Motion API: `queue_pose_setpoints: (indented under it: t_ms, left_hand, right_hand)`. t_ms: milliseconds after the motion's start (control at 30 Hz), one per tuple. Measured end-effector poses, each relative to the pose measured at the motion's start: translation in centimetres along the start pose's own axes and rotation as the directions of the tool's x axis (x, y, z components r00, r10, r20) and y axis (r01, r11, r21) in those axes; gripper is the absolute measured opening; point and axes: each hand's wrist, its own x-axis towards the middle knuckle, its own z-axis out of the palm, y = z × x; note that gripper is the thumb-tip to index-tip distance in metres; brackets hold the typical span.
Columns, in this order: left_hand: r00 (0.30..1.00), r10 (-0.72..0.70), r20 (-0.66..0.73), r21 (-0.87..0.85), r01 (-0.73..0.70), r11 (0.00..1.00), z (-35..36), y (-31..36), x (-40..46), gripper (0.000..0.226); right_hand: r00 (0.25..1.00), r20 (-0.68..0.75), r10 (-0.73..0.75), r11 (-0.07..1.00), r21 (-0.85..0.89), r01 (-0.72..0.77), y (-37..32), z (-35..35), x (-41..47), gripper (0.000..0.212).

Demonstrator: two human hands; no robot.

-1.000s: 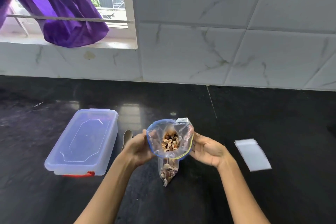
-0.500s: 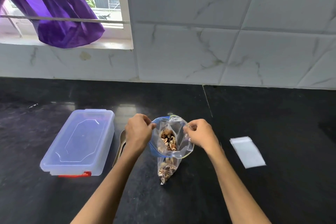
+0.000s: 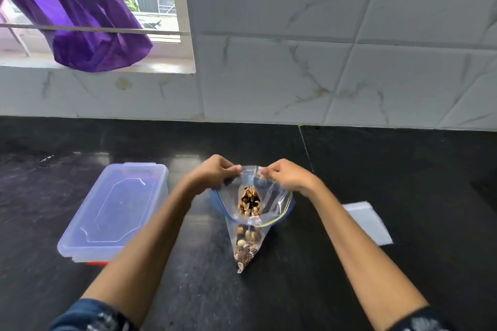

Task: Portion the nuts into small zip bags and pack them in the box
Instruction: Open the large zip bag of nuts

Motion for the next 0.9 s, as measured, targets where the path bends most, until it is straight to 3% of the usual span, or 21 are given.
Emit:
queue_pose_setpoints:
  t_ms: [67,133,200,233,333,367,433,567,633,767,833,900]
  left_hand:
    - [0.975,-0.102,0.197,-0.455,0.183,0.872,-0.5,-0.5,-0.3,0.045]
    - [0.927,-0.206,0.313,-0.627,0.365,0.688,-0.3,-1.3,-0.2,0.051]
    - [0.888,-0.287,0.360,-0.630,0.459,0.627,0.3,-2.2,0.2,0.047]
    - [0.877,-0.331,0.347,-0.591,0.479,0.649,0.5,-2.5,0.4,0.039]
    - [0.891,-0.447,0.080,-0.250,0.452,0.856,0.5,-2.7,0.0,0.042]
    - [0.899,-0.437,-0.013,-0.139,0.431,0.891,0.4,-2.7,-0.2,0.047]
    - [0.909,-0.415,-0.040,-0.075,0.411,0.908,0.3,-2.3,-0.7,0.047]
    - [0.885,-0.464,0.033,-0.082,0.465,0.881,0.5,-1.7,-1.3,0.030]
    - [0.885,-0.465,0.030,-0.102,0.466,0.879,0.9,-1.7,-1.3,0.023]
    - [0.895,-0.447,0.006,-0.197,0.439,0.877,1.2,-2.2,-1.1,0.021]
    - [0.906,-0.420,0.056,-0.335,0.413,0.847,1.1,-2.6,-1.2,0.021]
    - [0.912,-0.371,0.174,-0.522,0.405,0.751,1.2,-2.9,-1.8,0.019]
  right_hand:
    - [0.973,0.227,0.045,0.876,0.459,-0.147,0.8,-0.7,0.6,0.032]
    - [0.940,0.335,0.064,0.695,0.661,-0.283,1.8,-0.6,1.2,0.026]
    - [0.919,0.384,0.085,0.647,0.681,-0.344,2.5,0.1,1.4,0.022]
    - [0.914,0.395,0.090,0.623,0.694,-0.361,2.9,0.5,1.5,0.022]
    - [0.906,0.411,0.104,0.584,0.712,-0.390,3.9,1.5,1.6,0.032]
    - [0.903,0.414,0.116,0.589,0.703,-0.398,4.1,1.7,1.6,0.031]
    - [0.914,0.357,0.191,0.631,0.669,-0.393,4.2,1.9,1.3,0.024]
    - [0.934,0.050,0.355,0.857,0.381,-0.346,4.1,2.0,-1.5,0.055]
    - [0.928,0.030,0.372,0.889,0.276,-0.366,4.6,2.3,-3.0,0.061]
    - [0.914,0.088,0.396,0.866,0.295,-0.403,4.0,3.2,-4.1,0.037]
    - [0.928,0.070,0.367,0.841,0.402,-0.363,3.5,3.2,-4.0,0.024]
    - [0.944,0.098,0.316,0.752,0.581,-0.312,3.8,3.4,-3.9,0.016]
